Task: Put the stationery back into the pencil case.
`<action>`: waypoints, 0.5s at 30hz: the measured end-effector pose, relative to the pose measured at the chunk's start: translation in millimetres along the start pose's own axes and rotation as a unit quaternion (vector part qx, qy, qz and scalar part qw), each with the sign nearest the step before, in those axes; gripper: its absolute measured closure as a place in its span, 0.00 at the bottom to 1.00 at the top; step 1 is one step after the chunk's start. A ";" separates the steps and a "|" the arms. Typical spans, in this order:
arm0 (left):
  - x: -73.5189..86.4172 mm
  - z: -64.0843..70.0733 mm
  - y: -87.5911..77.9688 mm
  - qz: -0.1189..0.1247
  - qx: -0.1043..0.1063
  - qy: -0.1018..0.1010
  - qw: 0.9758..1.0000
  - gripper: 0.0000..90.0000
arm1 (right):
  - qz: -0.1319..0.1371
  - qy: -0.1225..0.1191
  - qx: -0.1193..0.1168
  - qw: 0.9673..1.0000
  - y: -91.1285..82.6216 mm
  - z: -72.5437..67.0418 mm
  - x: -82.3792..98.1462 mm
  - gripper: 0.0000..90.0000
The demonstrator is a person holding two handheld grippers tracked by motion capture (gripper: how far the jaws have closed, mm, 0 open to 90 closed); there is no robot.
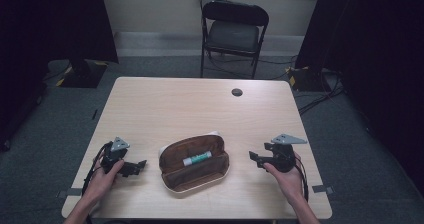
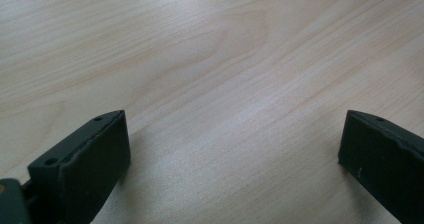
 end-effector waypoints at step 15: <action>0.0 0.0 0.0 0.000 0.000 0.000 1.000 0.00 | -0.066 0.012 0.108 0.992 0.0 68.1 42.8 0.21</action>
Point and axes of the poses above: each handheld gripper's, and its own axes: y roughly forward along the jaws, x roughly out of its underside, z roughly to its right, the point moved 5 cm from there along y, roughly forward along the jaws, and after that the axes turned 15 degrees about z, right-handed, at the moved point
